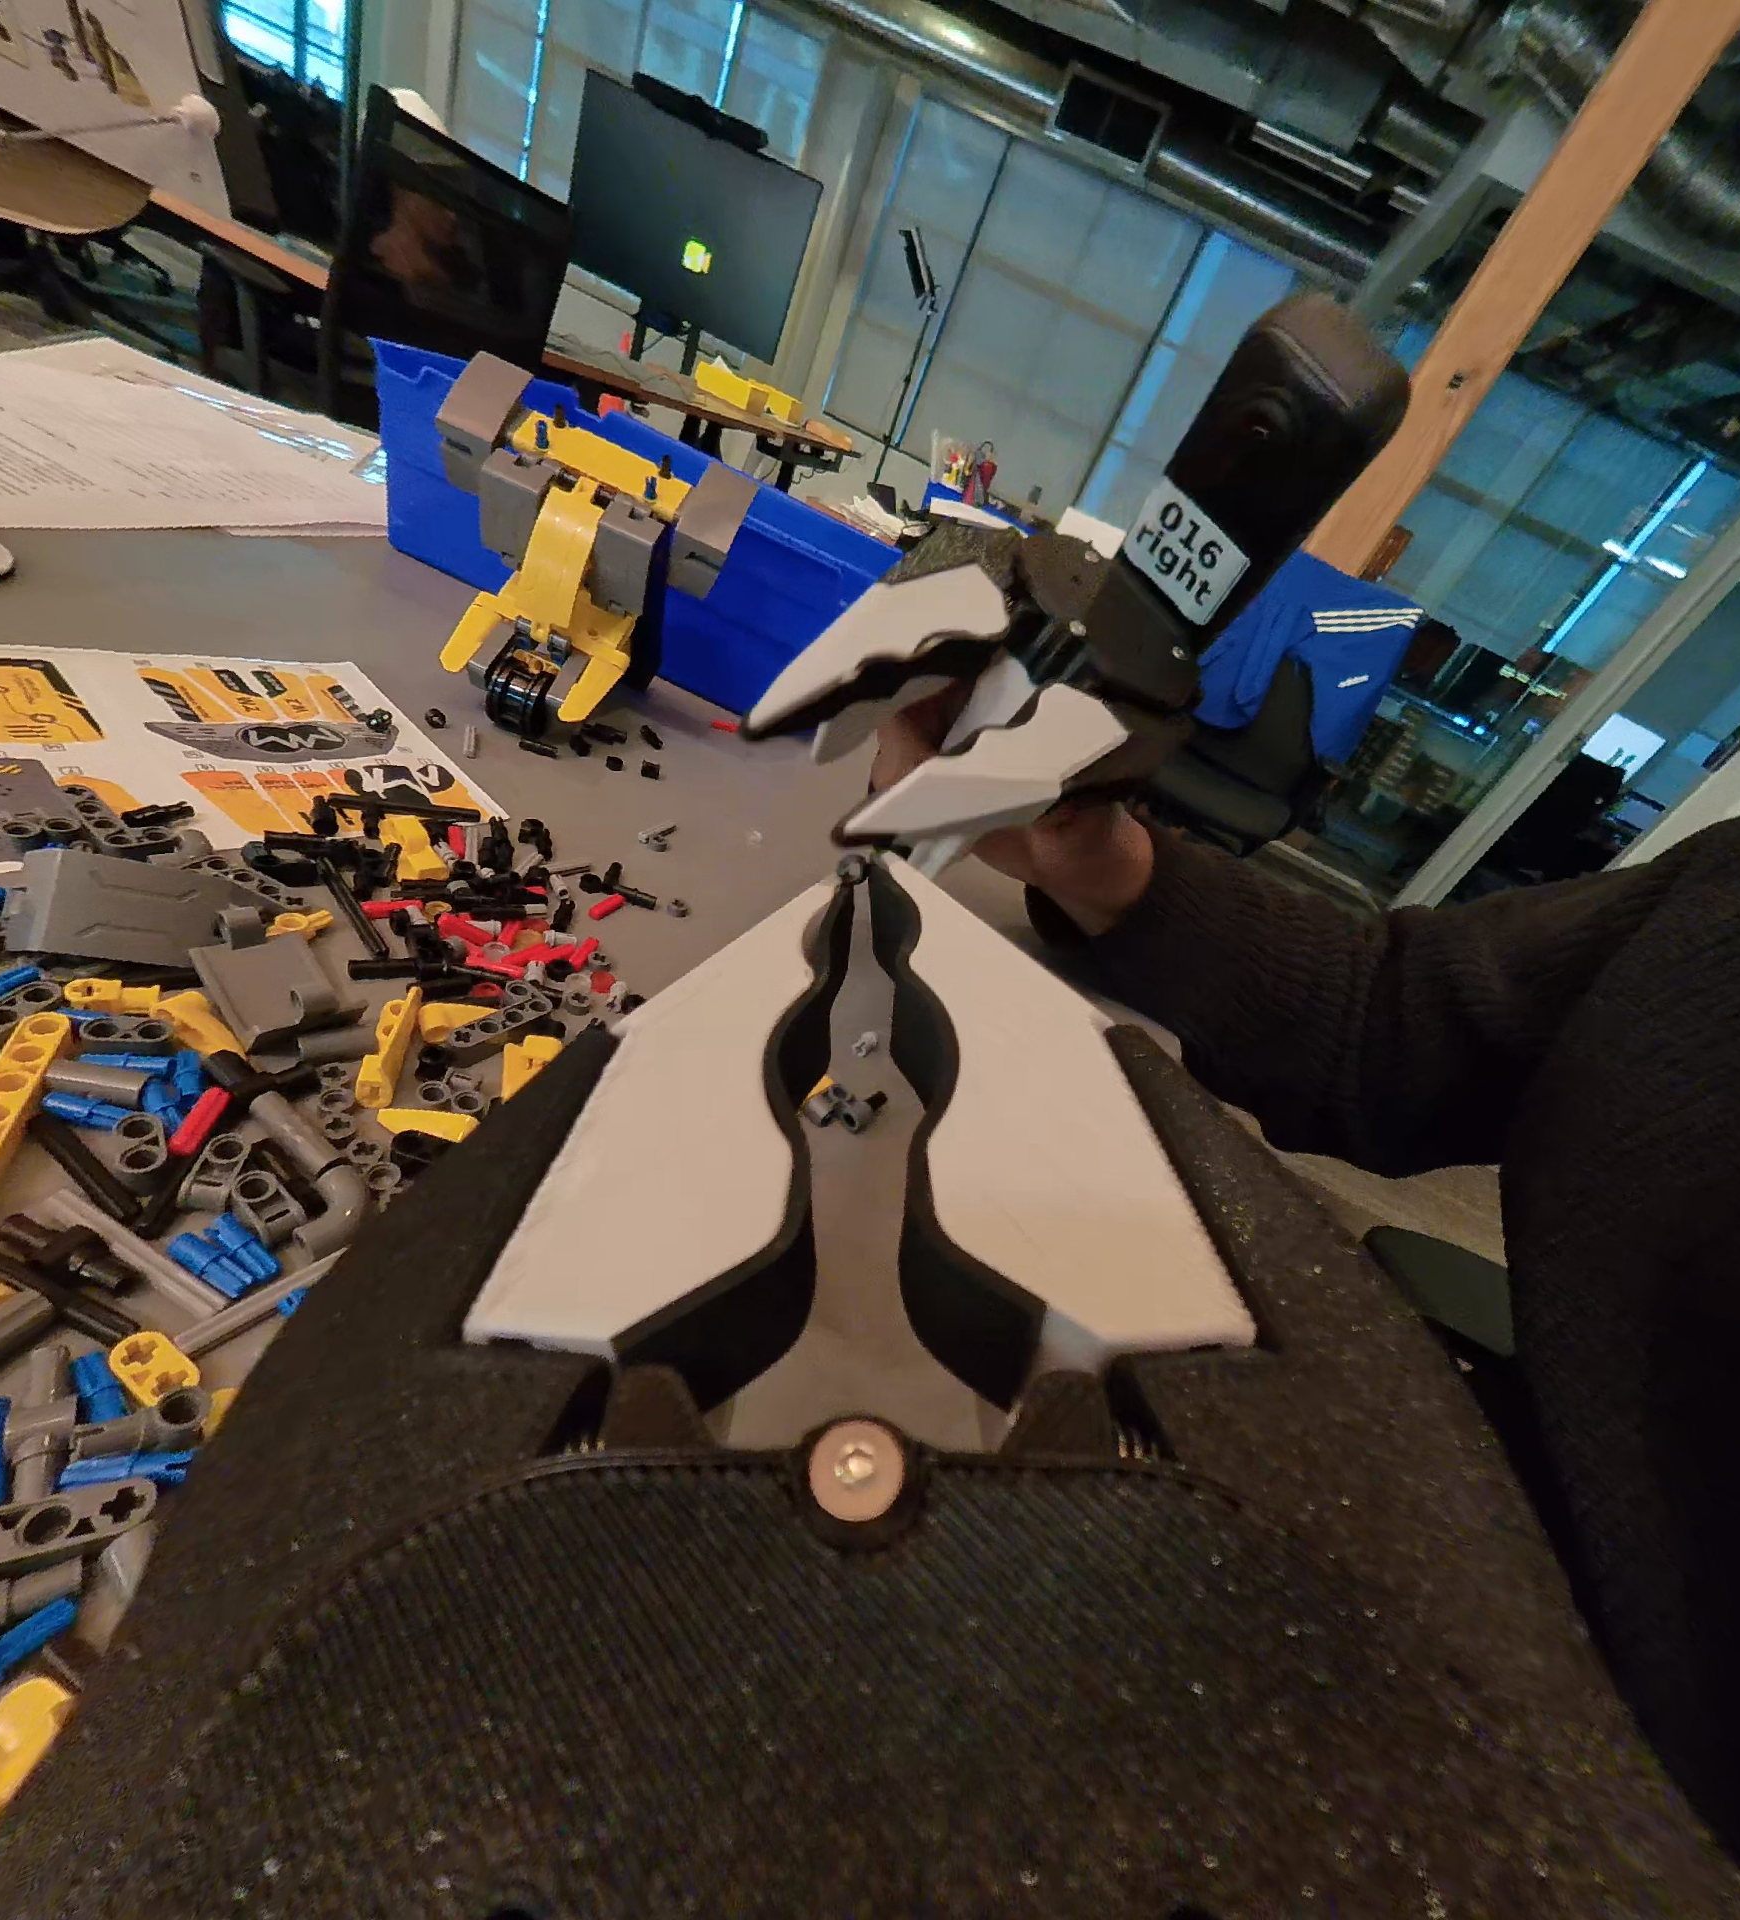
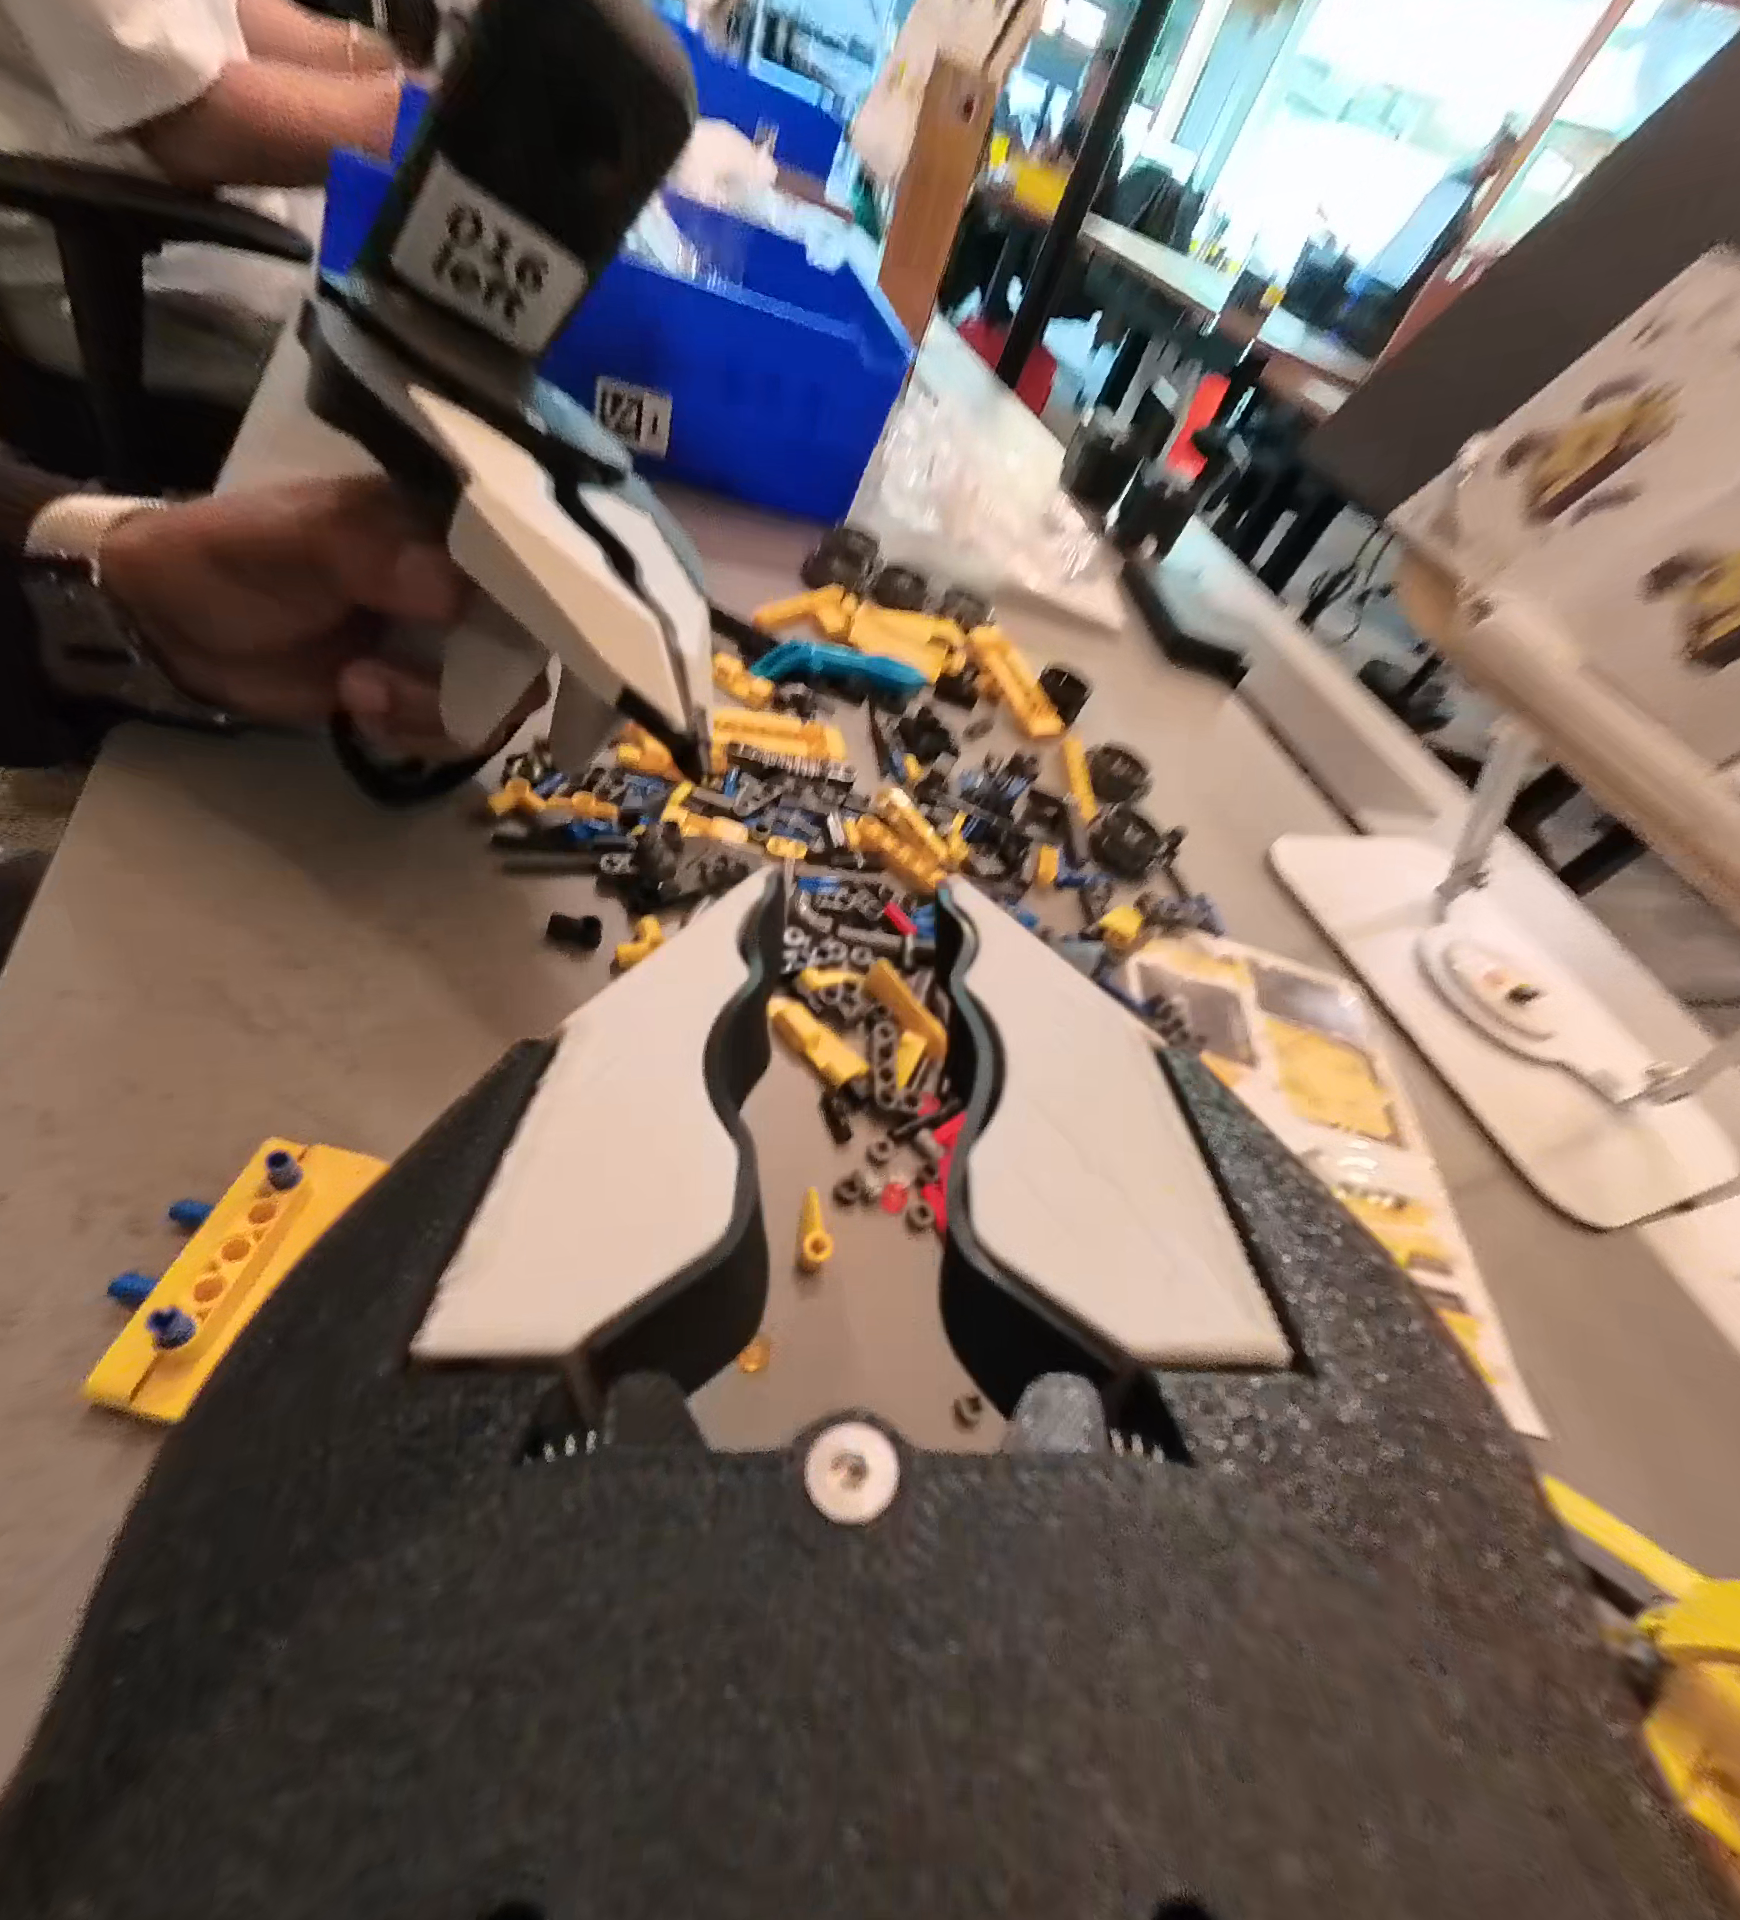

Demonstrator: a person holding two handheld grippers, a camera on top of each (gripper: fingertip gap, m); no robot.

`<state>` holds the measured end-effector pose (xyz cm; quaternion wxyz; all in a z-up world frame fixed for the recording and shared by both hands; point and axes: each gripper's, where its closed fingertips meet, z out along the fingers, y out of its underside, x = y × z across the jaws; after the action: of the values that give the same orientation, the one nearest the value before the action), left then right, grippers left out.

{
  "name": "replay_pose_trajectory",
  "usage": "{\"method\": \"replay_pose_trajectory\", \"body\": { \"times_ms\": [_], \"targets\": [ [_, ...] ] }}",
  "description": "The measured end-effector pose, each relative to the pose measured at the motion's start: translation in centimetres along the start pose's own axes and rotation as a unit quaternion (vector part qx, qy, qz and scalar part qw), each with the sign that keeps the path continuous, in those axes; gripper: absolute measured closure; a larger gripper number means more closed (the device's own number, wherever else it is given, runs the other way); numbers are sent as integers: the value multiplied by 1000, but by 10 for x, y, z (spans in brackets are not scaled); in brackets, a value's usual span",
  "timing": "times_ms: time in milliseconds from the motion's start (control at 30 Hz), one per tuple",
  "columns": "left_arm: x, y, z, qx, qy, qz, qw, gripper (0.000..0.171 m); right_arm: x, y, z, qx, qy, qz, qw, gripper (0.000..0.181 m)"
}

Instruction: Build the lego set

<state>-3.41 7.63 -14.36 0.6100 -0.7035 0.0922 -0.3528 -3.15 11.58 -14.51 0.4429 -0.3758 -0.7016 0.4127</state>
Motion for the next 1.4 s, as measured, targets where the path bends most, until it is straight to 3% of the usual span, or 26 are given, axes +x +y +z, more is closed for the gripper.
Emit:
{"method": "replay_pose_trajectory", "body": {
  "times_ms": [267, 467, 633, 1000, 1200, 1400],
  "targets": [
    [4, -10, -6, 40, 53, -69, 995, 169, 16, -23, -9, 78, 71, -43, 993, 141],
    [7, -14, -8, 55, 85, -100, 990, 170, -1, -37, -10, 138, 27, -60, 988, 148],
    [19, -9, -3, 37, 134, -127, 982, 170, -10, -39, -11, 139, 26, -113, 984, 154],
    [26, -7, -3, 33, 167, -149, 974, 170, -22, -42, -9, 149, 29, -154, 976, 158],
    [28, -7, -2, 30, 171, -149, 973, 170, -26, -37, -5, 131, 11, -127, 983, 160],
    [27, -12, -6, 45, 164, -137, 976, 171, -24, -45, -10, 163, -31, -21, 986, 151]
  ]
}}
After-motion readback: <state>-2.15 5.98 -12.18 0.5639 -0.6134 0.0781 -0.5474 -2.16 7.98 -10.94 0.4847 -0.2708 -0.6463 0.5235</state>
